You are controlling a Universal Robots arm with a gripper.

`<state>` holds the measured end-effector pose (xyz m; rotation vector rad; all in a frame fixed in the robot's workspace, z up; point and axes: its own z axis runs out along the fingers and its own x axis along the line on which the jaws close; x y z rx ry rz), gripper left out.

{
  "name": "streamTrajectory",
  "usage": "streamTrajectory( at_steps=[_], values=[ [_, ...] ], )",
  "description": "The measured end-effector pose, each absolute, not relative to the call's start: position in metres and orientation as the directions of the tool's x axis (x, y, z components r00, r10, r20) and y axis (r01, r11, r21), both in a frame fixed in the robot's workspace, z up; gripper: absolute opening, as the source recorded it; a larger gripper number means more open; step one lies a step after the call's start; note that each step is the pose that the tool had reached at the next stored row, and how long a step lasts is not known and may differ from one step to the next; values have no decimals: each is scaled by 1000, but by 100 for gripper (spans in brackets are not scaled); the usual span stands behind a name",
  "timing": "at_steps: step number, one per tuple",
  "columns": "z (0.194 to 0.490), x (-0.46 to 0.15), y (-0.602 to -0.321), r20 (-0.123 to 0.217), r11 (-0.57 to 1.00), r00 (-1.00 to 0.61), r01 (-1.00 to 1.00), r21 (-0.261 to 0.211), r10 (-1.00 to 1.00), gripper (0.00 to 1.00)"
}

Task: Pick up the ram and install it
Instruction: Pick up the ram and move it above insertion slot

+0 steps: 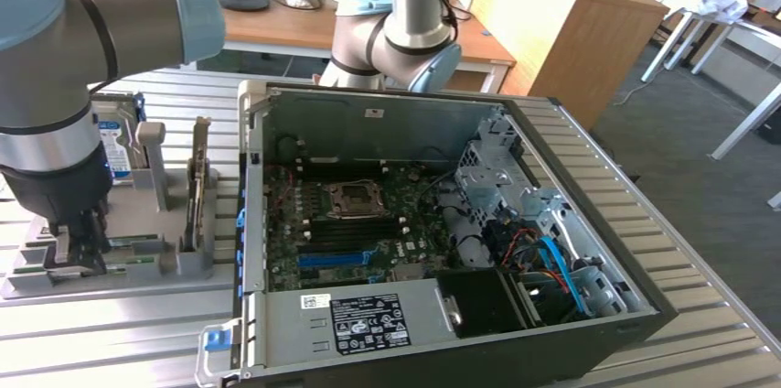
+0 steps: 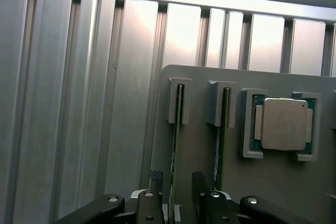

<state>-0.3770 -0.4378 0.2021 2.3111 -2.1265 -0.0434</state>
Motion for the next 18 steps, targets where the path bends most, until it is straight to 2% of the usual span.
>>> streamTrajectory(
  at_steps=[18],
  values=[
    [203, -366, -438, -20, -83, 83, -996, 25, -996, 36]
  ],
)
